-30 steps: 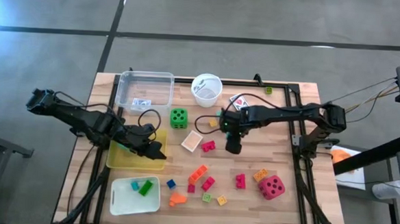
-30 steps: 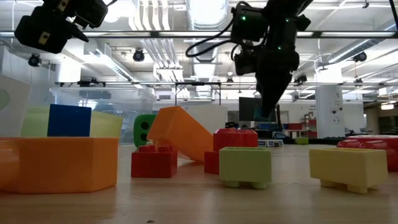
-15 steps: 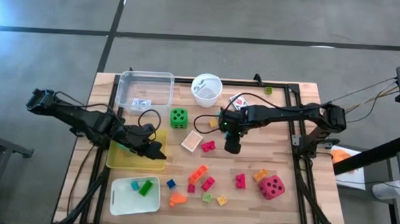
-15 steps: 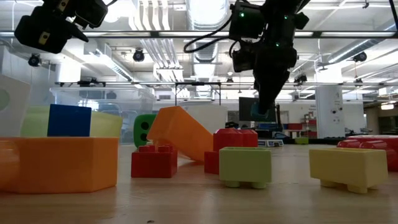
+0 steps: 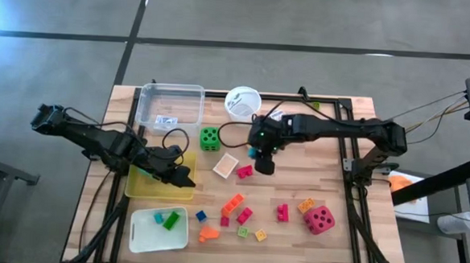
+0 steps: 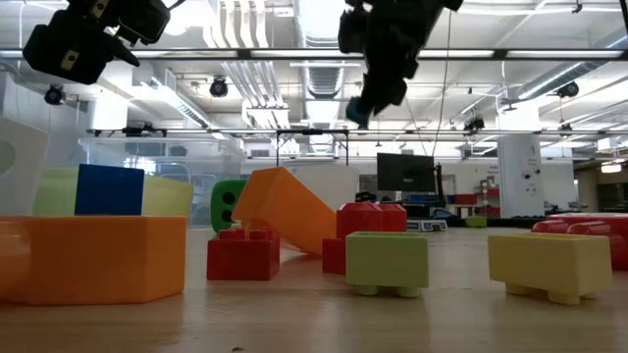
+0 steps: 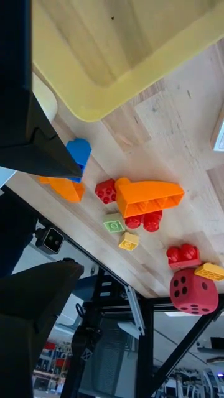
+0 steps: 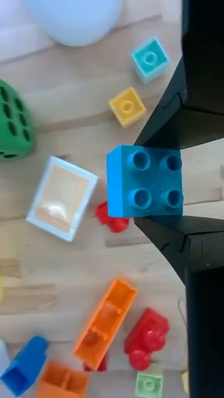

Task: Pick & Place Toys
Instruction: Put the blue game piece into the white bin

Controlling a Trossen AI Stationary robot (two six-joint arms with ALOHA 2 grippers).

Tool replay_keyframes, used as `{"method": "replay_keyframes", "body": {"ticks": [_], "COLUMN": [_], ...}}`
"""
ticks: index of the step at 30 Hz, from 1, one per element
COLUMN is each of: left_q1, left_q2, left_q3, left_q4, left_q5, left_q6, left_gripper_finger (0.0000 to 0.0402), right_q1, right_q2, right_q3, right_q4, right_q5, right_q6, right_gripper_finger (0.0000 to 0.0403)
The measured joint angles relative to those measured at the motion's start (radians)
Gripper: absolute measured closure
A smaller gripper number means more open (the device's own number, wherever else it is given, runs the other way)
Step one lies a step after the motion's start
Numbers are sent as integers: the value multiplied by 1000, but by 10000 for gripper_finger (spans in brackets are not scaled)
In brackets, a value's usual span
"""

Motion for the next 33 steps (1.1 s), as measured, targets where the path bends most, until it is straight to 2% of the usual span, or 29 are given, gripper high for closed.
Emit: {"method": "replay_keyframes", "body": {"ticks": [8, 33], "left_q1": [0, 0], "left_q2": [0, 0], "left_q3": [0, 0], "left_q4": [0, 0], "left_q5": [0, 0], "left_q6": [0, -1], "left_gripper_finger": [183, 183], "right_q1": [0, 29], "right_q2": [0, -23], "right_q3": [41, 41], "right_q4": [-10, 61], "right_q5": [0, 0], "right_q6": [-16, -26], "right_gripper_finger": [274, 274]}}
